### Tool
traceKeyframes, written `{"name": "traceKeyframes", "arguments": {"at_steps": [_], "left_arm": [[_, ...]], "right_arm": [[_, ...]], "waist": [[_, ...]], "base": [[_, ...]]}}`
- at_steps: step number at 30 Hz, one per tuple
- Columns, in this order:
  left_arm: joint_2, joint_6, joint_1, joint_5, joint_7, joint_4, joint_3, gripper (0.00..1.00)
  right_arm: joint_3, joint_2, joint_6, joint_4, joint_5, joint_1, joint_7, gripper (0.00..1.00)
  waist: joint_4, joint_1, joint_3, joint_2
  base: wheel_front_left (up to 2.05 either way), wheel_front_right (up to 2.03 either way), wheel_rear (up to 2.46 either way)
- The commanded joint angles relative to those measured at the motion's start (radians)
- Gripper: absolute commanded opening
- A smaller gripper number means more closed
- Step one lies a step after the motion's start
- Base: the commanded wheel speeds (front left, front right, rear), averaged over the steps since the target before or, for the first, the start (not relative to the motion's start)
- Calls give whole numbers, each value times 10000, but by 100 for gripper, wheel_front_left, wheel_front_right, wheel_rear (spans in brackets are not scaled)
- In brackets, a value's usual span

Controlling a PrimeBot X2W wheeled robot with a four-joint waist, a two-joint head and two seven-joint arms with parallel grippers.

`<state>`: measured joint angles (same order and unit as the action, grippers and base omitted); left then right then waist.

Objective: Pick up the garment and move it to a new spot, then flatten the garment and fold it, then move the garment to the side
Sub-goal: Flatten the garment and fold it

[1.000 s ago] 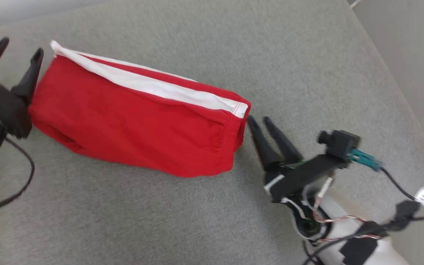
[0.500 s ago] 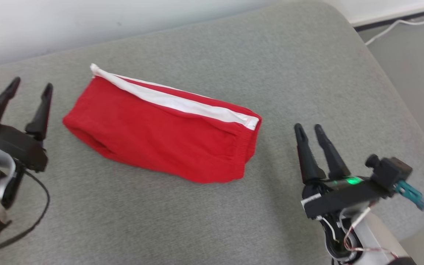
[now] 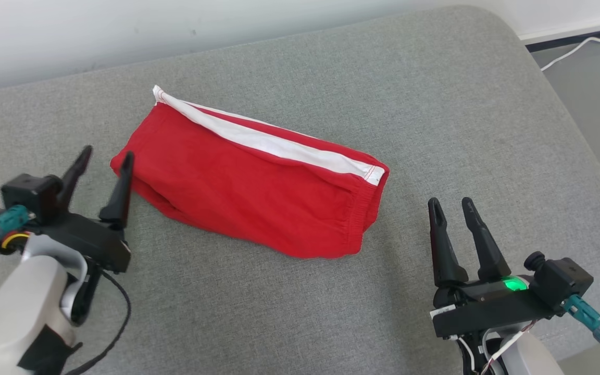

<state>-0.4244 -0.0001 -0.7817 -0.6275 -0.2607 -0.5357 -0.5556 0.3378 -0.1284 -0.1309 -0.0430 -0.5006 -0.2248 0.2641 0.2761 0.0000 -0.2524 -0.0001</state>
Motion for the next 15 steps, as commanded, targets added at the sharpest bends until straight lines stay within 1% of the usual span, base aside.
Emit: {"name": "traceKeyframes", "arguments": {"at_steps": [1, 3, 8, 15], "left_arm": [[92, -49, 85, 80, -49, -155, 50, 100], [343, -156, -18, 105, -50, -466, 34, 100], [690, -408, -301, 220, -50, -1452, 202, 100], [786, -558, -601, 385, -51, -2831, 463, 100]], "right_arm": [[-15, 16, 3, 49, 61, 136, 19, 100], [-16, -20, 3, 28, 105, 140, 19, 100], [97, -105, 3, -23, 119, 120, 18, 100], [230, -81, 3, -98, 61, 175, 19, 100]], "waist": [[-1, 0, -34, 1], [12, 0, -65, 1], [248, 0, -129, 1], [706, 0, -293, 1]], "base": [[0, 0, 0], [0, 0, 0], [0, 0, 0], [0, 0, 0]]}}
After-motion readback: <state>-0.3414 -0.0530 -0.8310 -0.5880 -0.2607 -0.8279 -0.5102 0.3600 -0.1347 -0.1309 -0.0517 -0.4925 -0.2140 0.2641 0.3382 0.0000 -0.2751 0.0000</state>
